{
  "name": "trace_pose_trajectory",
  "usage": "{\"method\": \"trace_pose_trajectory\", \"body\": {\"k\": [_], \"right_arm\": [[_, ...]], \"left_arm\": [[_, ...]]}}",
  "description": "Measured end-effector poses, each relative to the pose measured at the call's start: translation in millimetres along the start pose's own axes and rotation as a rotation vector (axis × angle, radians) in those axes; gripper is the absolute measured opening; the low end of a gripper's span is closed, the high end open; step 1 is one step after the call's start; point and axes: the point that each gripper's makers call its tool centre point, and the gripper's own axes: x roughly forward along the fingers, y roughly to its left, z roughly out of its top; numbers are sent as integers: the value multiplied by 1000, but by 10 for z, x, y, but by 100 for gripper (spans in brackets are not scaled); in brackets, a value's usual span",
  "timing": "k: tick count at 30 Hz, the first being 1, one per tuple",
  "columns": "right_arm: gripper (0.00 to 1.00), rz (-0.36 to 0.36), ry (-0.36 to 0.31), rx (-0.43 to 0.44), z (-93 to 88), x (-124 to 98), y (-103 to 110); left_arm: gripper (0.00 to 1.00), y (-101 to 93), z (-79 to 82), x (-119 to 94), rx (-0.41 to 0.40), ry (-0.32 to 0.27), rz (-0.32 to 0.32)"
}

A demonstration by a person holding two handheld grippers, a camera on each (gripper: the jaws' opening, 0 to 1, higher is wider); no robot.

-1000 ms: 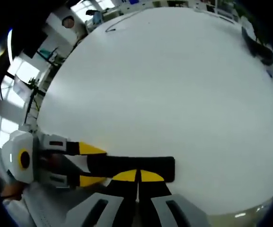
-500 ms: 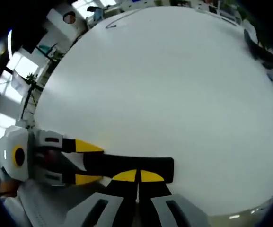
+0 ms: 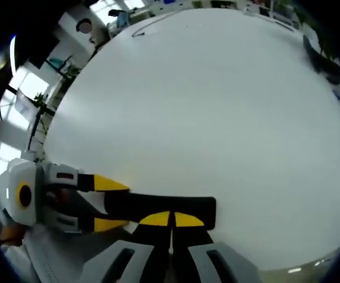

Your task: Press the specified remote control buttons in sequence, fully releasing each button before pressing the next.

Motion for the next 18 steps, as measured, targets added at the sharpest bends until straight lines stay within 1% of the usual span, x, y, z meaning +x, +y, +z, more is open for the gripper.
{"method": "trace_pose_trajectory", "body": {"k": [6, 12, 14, 15, 18], "right_arm": [[0, -4, -3, -5, -6, -12, 9], [0, 24, 0, 39, 4, -19, -12], [0, 37, -6, 37, 14, -17, 16], [0, 54, -14, 28, 27, -25, 70], [0, 67, -11, -8, 22, -6, 137]], "left_arm": [[25, -4, 2, -2, -2, 0, 3], [25, -14, 8, -2, 1, 0, 3], [25, -35, 16, 6, 2, -2, -3], [25, -58, 29, 20, 12, -5, -9], [24, -103, 31, 37, 25, -3, -26]]}}
